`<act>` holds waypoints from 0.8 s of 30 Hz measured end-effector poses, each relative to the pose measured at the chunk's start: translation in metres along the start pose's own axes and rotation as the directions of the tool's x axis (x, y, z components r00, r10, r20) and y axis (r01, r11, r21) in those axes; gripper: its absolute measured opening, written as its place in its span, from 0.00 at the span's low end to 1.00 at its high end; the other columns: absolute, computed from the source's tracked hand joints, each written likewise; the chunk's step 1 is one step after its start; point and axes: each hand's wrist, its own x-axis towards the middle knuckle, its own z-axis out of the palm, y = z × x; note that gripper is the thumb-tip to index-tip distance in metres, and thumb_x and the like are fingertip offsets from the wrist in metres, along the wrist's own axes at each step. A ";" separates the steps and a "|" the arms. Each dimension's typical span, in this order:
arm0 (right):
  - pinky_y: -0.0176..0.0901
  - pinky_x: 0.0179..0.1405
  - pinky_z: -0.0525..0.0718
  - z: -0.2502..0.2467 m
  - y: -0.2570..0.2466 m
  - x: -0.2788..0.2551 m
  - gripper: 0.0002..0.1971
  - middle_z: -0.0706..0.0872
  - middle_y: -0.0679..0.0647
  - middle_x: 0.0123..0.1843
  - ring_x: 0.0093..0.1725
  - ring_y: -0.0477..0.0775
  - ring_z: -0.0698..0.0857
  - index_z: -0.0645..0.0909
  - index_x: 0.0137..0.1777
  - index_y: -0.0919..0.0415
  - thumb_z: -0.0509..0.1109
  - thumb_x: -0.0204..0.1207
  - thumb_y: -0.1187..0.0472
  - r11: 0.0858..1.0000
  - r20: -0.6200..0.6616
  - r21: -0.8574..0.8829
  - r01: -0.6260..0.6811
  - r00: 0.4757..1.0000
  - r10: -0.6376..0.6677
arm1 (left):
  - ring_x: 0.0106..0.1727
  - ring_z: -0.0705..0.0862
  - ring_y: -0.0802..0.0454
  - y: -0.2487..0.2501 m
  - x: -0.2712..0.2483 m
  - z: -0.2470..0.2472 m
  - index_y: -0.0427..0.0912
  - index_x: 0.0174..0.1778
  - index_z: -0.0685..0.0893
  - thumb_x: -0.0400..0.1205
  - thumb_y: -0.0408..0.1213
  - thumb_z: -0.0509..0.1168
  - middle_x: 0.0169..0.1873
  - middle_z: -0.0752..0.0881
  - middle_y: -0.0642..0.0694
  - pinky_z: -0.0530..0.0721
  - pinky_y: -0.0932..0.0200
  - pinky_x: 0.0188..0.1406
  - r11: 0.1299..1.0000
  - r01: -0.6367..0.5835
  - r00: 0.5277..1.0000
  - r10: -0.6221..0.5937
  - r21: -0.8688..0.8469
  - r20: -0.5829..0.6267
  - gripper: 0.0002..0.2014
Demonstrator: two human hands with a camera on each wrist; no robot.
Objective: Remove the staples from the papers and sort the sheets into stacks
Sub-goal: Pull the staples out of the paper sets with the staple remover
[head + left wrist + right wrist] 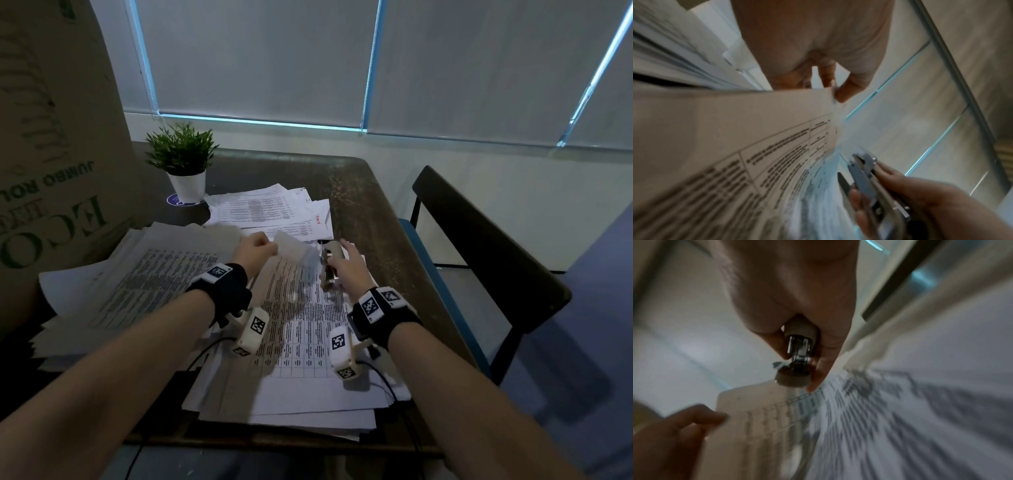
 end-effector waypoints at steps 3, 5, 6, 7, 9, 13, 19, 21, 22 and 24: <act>0.43 0.44 0.84 -0.006 -0.015 -0.004 0.29 0.73 0.57 0.76 0.58 0.55 0.83 0.65 0.82 0.46 0.63 0.82 0.66 0.928 0.134 -0.323 0.187 0.979 -0.150 | 0.30 0.73 0.45 0.003 -0.002 0.000 0.43 0.36 0.71 0.75 0.31 0.64 0.32 0.72 0.41 0.72 0.57 0.29 0.944 0.168 0.986 -0.154 -0.285 0.069 0.07; 0.34 0.35 0.80 -0.004 -0.020 -0.005 0.30 0.75 0.57 0.75 0.46 0.50 0.83 0.66 0.81 0.44 0.64 0.81 0.65 0.826 0.243 -0.502 0.257 0.958 -0.150 | 0.39 0.79 0.40 0.000 -0.003 0.002 0.41 0.52 0.72 0.74 0.25 0.64 0.42 0.75 0.38 0.81 0.53 0.34 0.869 0.347 0.933 -0.284 -0.352 0.219 0.14; 0.34 0.31 0.78 -0.002 -0.021 -0.006 0.30 0.76 0.58 0.73 0.42 0.50 0.82 0.66 0.81 0.45 0.63 0.81 0.65 0.784 0.285 -0.559 0.270 0.951 -0.124 | 0.42 0.80 0.39 -0.004 -0.004 0.003 0.41 0.58 0.71 0.72 0.25 0.64 0.46 0.76 0.37 0.82 0.51 0.37 0.840 0.421 0.898 -0.334 -0.341 0.286 0.19; 0.35 0.32 0.78 0.000 -0.020 -0.007 0.29 0.77 0.59 0.72 0.43 0.52 0.82 0.66 0.81 0.45 0.63 0.81 0.65 0.747 0.316 -0.603 0.281 0.943 -0.100 | 0.42 0.80 0.39 -0.005 -0.008 0.003 0.39 0.59 0.70 0.69 0.26 0.64 0.47 0.76 0.36 0.81 0.51 0.39 0.827 0.475 0.860 -0.365 -0.300 0.356 0.22; 0.39 0.43 0.78 0.003 -0.016 -0.010 0.27 0.77 0.59 0.74 0.54 0.58 0.83 0.67 0.81 0.47 0.63 0.82 0.64 0.704 0.354 -0.649 0.290 0.933 -0.059 | 0.41 0.78 0.40 -0.012 -0.011 0.009 0.36 0.54 0.71 0.64 0.30 0.63 0.46 0.76 0.35 0.79 0.50 0.44 0.820 0.536 0.796 -0.414 -0.198 0.442 0.21; 0.41 0.57 0.74 0.004 -0.012 -0.013 0.24 0.75 0.57 0.77 0.69 0.61 0.79 0.68 0.81 0.50 0.61 0.85 0.61 0.635 0.362 -0.714 0.294 0.932 -0.024 | 0.61 0.77 0.41 -0.023 -0.004 0.022 0.31 0.57 0.78 0.79 0.32 0.66 0.58 0.78 0.37 0.74 0.44 0.66 0.909 0.414 0.882 -0.386 -0.053 0.271 0.13; 0.41 0.53 0.74 0.010 -0.004 -0.018 0.27 0.79 0.64 0.73 0.67 0.64 0.80 0.64 0.83 0.53 0.61 0.84 0.63 0.532 0.375 -0.783 0.322 0.927 -0.009 | 0.70 0.75 0.38 -0.034 -0.003 0.030 0.24 0.70 0.72 0.78 0.36 0.71 0.67 0.76 0.38 0.72 0.47 0.71 0.929 0.366 0.920 -0.371 0.058 0.125 0.28; 0.44 0.54 0.76 0.015 -0.002 -0.018 0.27 0.80 0.66 0.71 0.66 0.65 0.80 0.63 0.83 0.55 0.61 0.84 0.62 0.510 0.378 -0.791 0.338 0.926 -0.029 | 0.68 0.77 0.40 -0.036 -0.003 0.029 0.25 0.67 0.75 0.75 0.38 0.75 0.65 0.78 0.43 0.73 0.47 0.70 0.929 0.365 0.917 -0.370 0.062 0.149 0.29; 0.47 0.57 0.78 0.018 -0.003 -0.019 0.27 0.80 0.66 0.70 0.66 0.66 0.80 0.63 0.83 0.55 0.62 0.84 0.62 0.499 0.379 -0.795 0.344 0.925 -0.034 | 0.66 0.79 0.40 -0.044 0.004 0.029 0.26 0.65 0.77 0.71 0.40 0.78 0.66 0.80 0.40 0.74 0.46 0.70 0.932 0.358 0.920 -0.361 0.049 0.150 0.31; 0.53 0.62 0.79 0.026 -0.002 -0.020 0.27 0.80 0.67 0.70 0.67 0.67 0.79 0.62 0.84 0.56 0.61 0.85 0.61 0.465 0.367 -0.816 0.342 0.930 -0.040 | 0.64 0.80 0.40 -0.052 0.011 0.029 0.28 0.64 0.79 0.68 0.42 0.80 0.65 0.81 0.36 0.77 0.44 0.69 0.931 0.357 0.919 -0.365 0.075 0.149 0.33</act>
